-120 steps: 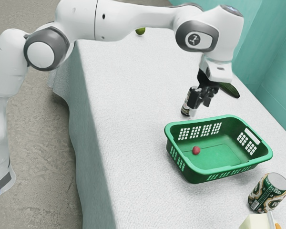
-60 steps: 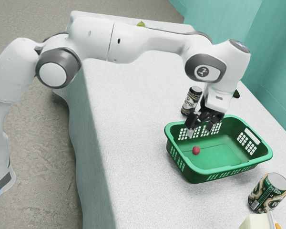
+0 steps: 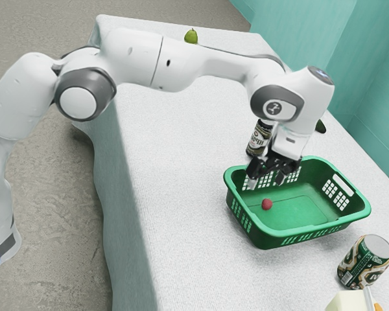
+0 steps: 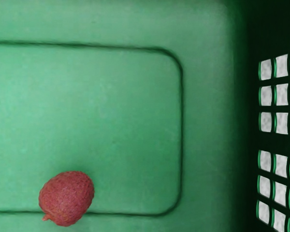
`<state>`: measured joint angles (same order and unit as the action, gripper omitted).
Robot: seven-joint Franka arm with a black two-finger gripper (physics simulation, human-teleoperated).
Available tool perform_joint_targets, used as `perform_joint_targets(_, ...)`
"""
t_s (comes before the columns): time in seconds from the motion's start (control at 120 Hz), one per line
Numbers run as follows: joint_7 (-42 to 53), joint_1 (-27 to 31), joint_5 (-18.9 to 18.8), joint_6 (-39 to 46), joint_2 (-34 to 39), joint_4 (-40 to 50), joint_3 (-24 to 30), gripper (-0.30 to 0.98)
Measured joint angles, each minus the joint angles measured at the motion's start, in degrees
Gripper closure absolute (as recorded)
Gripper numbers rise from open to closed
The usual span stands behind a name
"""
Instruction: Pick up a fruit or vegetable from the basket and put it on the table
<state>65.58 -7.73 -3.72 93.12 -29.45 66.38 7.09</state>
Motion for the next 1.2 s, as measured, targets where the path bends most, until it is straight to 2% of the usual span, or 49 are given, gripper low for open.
perform_joint_targets(0.158, 1.15, 0.44, 0.15, 1.69, -3.03, -2.74, 0.24, 0.0)
perform_joint_targets(0.458, 2.6, 1.03, -0.06, 4.74, -6.48, -2.73, 0.05, 0.0)
perform_joint_targets(1.2, 3.87, 1.3, -0.72, 8.49, -7.1, 0.99, 0.03, 0.0)
